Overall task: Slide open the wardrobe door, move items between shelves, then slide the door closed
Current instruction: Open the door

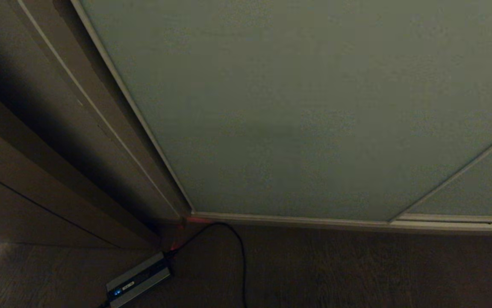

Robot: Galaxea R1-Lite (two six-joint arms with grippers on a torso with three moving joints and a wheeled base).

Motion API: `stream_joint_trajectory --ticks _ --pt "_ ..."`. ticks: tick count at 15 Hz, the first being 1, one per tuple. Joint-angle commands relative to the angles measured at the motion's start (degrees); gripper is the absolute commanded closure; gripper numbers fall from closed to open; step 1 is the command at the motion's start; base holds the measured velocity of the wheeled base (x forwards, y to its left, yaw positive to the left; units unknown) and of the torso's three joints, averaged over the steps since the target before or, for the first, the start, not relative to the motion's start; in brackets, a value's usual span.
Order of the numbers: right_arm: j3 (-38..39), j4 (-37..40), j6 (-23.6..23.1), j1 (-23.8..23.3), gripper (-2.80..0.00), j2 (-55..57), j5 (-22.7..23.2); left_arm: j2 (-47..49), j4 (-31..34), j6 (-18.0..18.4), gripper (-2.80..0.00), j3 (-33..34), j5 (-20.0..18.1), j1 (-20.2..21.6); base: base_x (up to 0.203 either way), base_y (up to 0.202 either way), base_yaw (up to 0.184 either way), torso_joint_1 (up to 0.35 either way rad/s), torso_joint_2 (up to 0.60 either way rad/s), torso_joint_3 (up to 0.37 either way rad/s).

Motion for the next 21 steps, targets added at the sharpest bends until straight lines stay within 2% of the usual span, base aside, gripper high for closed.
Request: stream_joint_trajectory --ticks 1,4,7,9,14,16,18,21 --pt "0.18 0.02 -0.04 0.0 0.0 -0.06 0.02 6.25 0.1 -0.04 0.0 -8.78 -0.04 -0.01 0.0 0.0 0.0 0.0 0.0 0.0" --pt "0.18 0.02 -0.04 0.0 0.0 -0.06 0.02 19.05 -1.79 -0.67 0.0 -22.95 -0.27 -0.03 0.0 0.0 0.0 0.0 0.0 0.0" --pt "0.18 0.02 -0.04 0.0 0.0 -0.06 0.02 29.53 -12.61 -0.9 0.0 -28.86 -0.37 -0.14 0.0 0.0 0.0 0.0 0.0 0.0" --pt "0.18 0.02 -0.04 0.0 0.0 -0.06 0.02 34.18 -17.27 -1.05 0.0 -32.82 -0.6 -0.27 0.0 0.0 0.0 0.0 0.0 0.0" --pt "0.18 0.02 -0.04 0.0 0.0 -0.06 0.02 44.75 -31.4 -2.02 0.0 -35.97 -1.32 -0.27 0.0 0.0 0.0 0.0 0.0 0.0" --pt "0.18 0.02 -0.04 0.0 0.0 -0.06 0.02 47.99 -35.01 -3.78 0.0 -38.16 -1.41 -0.26 0.0 0.0 0.0 0.0 0.0 0.0" --pt "0.18 0.02 -0.04 0.0 0.0 -0.06 0.02 49.76 -37.32 -4.22 0.0 -39.2 -1.54 -0.29 0.0 0.0 0.0 0.0 0.0 0.0" --pt "0.18 0.02 -0.04 0.0 0.0 -0.06 0.02 52.63 -44.05 -4.23 0.0 -39.23 -1.48 -0.32 0.0 0.0 0.0 0.0 0.0 0.0"
